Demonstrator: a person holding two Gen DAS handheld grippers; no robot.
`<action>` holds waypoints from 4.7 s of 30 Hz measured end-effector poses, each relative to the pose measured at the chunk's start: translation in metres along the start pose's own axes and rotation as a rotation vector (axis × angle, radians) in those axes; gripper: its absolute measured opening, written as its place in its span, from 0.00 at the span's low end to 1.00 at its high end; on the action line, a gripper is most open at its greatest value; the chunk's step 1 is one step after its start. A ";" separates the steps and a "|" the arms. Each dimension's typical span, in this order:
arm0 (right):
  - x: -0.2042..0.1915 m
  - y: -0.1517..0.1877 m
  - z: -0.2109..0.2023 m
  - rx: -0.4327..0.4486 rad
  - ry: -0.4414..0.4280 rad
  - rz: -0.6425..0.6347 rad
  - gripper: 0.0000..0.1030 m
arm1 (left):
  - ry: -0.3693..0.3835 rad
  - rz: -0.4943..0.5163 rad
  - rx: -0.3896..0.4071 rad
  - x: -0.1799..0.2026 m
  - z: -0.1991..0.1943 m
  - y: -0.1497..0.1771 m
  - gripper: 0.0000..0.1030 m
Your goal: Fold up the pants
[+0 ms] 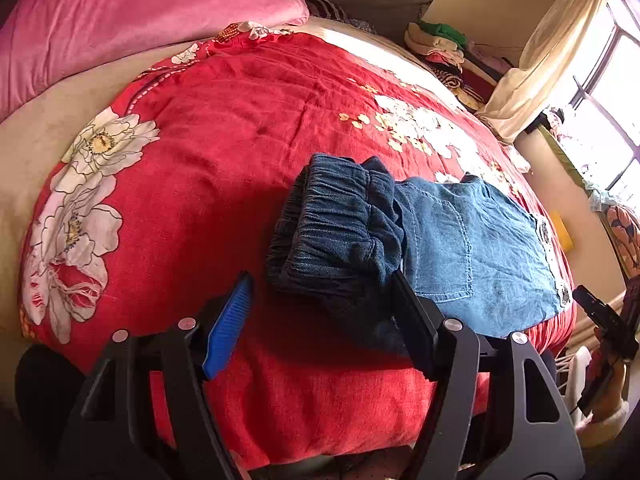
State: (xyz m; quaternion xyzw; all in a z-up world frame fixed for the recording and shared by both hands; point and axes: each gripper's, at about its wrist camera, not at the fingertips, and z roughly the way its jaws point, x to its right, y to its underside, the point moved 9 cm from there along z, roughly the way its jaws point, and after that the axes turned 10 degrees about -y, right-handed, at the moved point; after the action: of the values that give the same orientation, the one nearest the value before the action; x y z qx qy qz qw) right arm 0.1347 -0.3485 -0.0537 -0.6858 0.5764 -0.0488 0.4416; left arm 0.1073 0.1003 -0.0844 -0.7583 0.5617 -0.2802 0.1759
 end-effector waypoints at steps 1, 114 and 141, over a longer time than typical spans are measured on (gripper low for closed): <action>-0.008 0.005 0.012 -0.033 -0.008 -0.019 0.53 | 0.014 -0.019 0.000 -0.003 -0.002 -0.001 0.59; -0.187 0.040 0.117 -0.177 -0.080 -0.515 0.43 | 0.748 0.017 -0.223 0.184 0.088 -0.079 0.74; -0.033 -0.074 0.163 -0.159 -0.254 0.187 0.58 | 0.555 -0.019 -0.284 0.199 0.131 -0.071 0.23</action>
State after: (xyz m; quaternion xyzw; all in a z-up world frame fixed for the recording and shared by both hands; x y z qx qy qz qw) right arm 0.2729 -0.2350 -0.0886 -0.6626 0.5793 0.1252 0.4580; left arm 0.2846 -0.0734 -0.1005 -0.6750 0.6147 -0.3970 -0.0947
